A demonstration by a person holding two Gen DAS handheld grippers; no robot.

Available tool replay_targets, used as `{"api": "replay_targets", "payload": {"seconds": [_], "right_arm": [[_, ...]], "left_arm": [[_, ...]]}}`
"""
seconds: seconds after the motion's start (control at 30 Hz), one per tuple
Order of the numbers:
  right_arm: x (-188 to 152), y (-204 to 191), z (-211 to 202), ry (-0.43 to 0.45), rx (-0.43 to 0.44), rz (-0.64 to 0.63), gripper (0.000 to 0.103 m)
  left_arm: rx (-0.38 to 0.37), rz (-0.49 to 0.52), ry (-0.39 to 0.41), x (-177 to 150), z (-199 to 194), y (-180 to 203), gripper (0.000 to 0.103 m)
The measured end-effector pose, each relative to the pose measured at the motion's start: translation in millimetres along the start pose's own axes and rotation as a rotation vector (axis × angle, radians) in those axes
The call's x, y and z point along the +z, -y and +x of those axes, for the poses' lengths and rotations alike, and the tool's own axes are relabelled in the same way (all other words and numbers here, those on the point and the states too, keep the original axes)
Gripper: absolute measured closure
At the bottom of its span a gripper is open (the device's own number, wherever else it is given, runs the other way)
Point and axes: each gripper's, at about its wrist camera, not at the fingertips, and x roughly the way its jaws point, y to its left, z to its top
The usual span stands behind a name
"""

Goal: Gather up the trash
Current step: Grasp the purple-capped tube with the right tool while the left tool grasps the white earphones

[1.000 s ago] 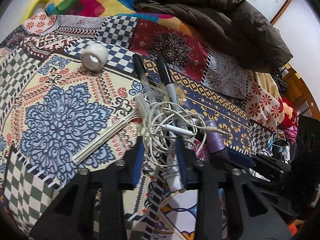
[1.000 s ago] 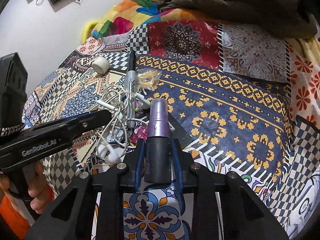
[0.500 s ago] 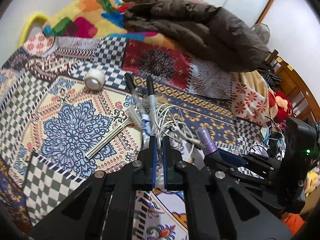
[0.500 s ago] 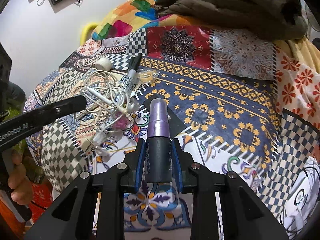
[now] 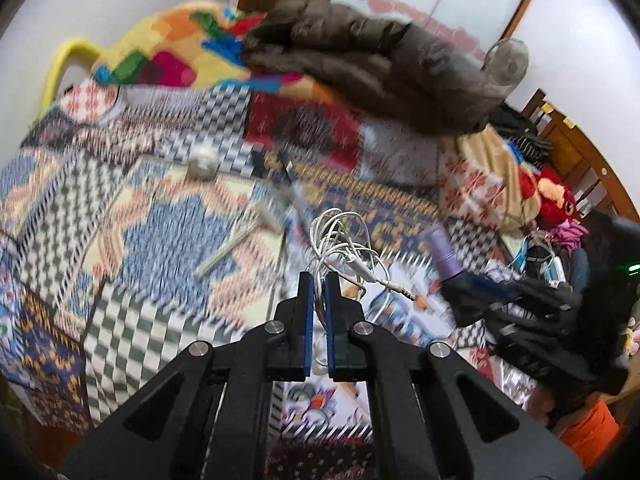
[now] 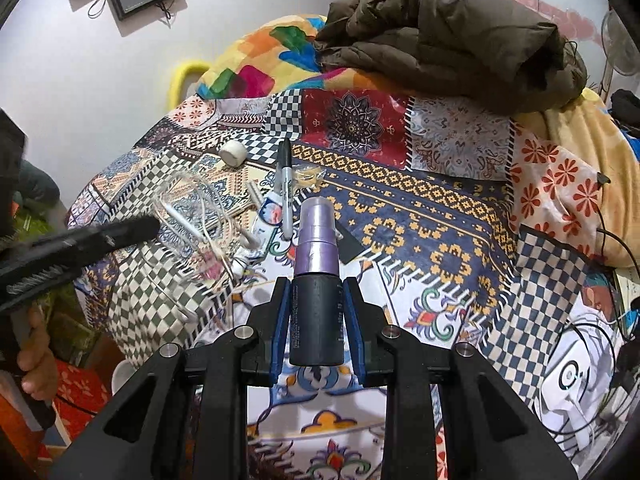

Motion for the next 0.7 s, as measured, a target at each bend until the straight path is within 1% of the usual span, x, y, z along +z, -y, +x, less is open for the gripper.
{"api": "replay_targets", "payload": {"seconds": [0.1, 0.13, 0.17, 0.2, 0.23, 0.3, 0.37, 0.4, 0.43, 0.47, 0.5, 0.53, 0.6, 0.67, 0.7], "right_arm": [[-6.6, -3.3, 0.6, -0.018, 0.001, -0.005, 0.079], [-8.9, -4.0, 2.1, -0.026, 0.001, -0.006, 0.079], [-11.2, -4.6, 4.7, -0.036, 0.001, -0.008, 0.079], [-13.7, -4.5, 4.9, -0.041, 0.001, -0.009, 0.079], [-15.2, -4.7, 6.8, -0.047, 0.000, -0.011, 0.079], [-16.9, -4.8, 10.1, -0.055, -0.003, -0.014, 0.079], [-17.8, -4.0, 12.7, -0.059, -0.002, -0.014, 0.079], [-18.5, -3.2, 13.3, -0.060, 0.000, -0.013, 0.079], [-18.5, -3.0, 14.0, -0.060, 0.002, -0.013, 0.079], [-18.7, -2.7, 14.9, -0.061, 0.003, -0.013, 0.079], [-19.3, -2.5, 15.5, -0.060, 0.005, -0.014, 0.079], [-19.9, -3.1, 15.5, -0.060, 0.004, -0.014, 0.079], [-21.6, -4.4, 16.3, -0.059, 0.004, -0.015, 0.079], [-23.7, -4.8, 17.1, -0.061, 0.005, -0.018, 0.079], [-24.7, -5.1, 18.1, -0.064, 0.006, -0.017, 0.079]], "left_arm": [[0.034, -0.029, -0.068, -9.9, 19.6, -17.9, 0.099], [0.058, -0.051, -0.088, -13.2, 26.8, -26.7, 0.098], [0.083, -0.069, -0.109, -16.2, 32.9, -34.1, 0.095], [0.099, -0.078, -0.124, -18.4, 35.5, -39.0, 0.088], [0.119, -0.085, -0.133, -20.6, 37.9, -43.9, 0.084], [0.142, -0.084, -0.133, -25.7, 36.8, -49.2, 0.084], [0.139, -0.067, -0.129, -32.3, 30.1, -48.8, 0.083], [0.137, -0.058, -0.126, -35.6, 26.1, -46.7, 0.079], [0.134, -0.048, -0.124, -39.4, 21.7, -42.8, 0.069], [0.129, -0.036, -0.118, -44.0, 16.4, -37.4, 0.064], [0.125, -0.026, -0.111, -47.2, 12.4, -33.3, 0.056], [0.122, -0.016, -0.094, -52.1, 6.9, -28.6, 0.053], [0.115, -0.008, -0.073, -57.6, 2.5, -20.3, 0.051], [0.109, -0.001, -0.079, -59.2, 8.1, -12.6, 0.050], [0.120, 0.009, -0.085, -59.2, 13.1, -10.8, 0.050]]}}
